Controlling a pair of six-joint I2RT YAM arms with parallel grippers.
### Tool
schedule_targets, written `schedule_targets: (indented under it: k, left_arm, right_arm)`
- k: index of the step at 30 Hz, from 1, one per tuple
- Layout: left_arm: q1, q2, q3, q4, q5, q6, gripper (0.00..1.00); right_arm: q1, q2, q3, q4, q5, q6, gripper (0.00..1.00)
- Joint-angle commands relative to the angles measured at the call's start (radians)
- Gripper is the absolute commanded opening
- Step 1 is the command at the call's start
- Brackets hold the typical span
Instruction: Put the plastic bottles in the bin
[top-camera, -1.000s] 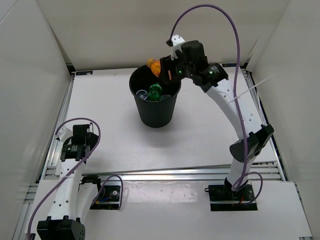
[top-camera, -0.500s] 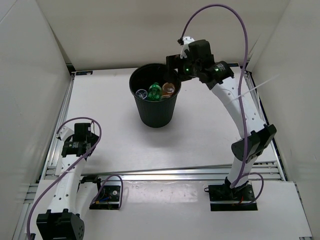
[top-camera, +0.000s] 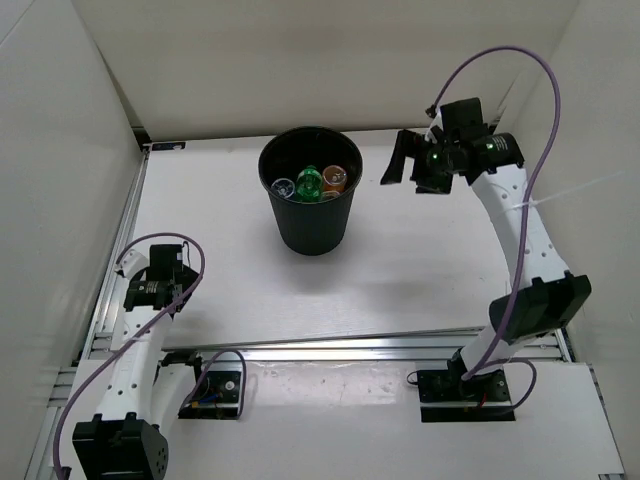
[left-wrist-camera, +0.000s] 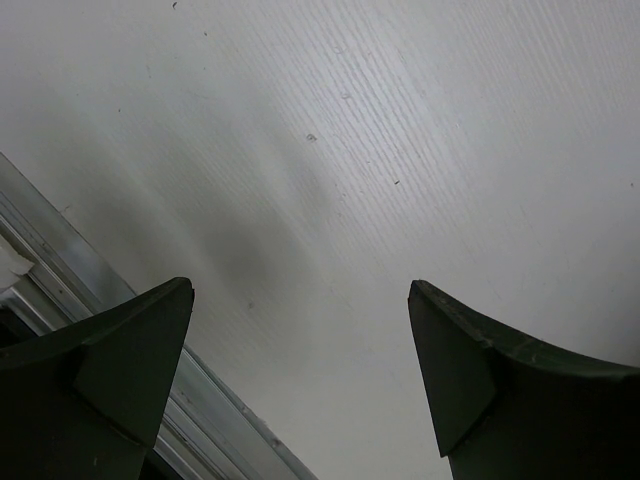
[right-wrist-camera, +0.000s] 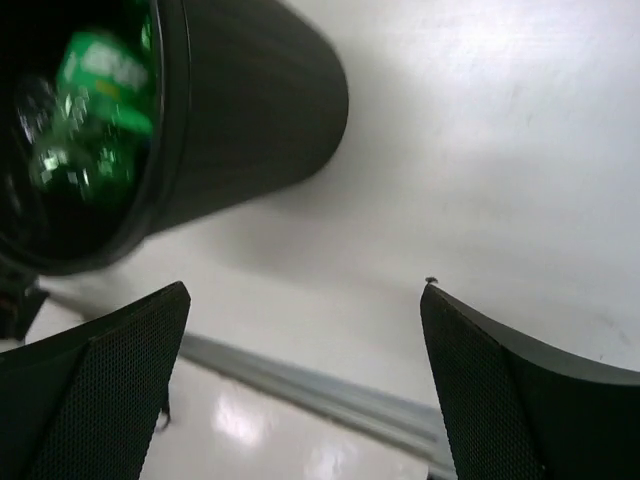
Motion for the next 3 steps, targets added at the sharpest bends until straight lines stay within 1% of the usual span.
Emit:
schedule_targets:
  k: [1,3]
  left_arm:
    - [-0.005,-0.012,0.023,0.014,-0.007,0.015,1.0]
    - [-0.005,-0.012,0.035,0.028,-0.007,0.04,1.0]
  right_arm:
    - [-0.008,-0.106,-0.047,0.047,-0.104,-0.025,1.0]
    - [-0.021,-0.115,-0.047,0.047,-0.093,-0.034,1.0]
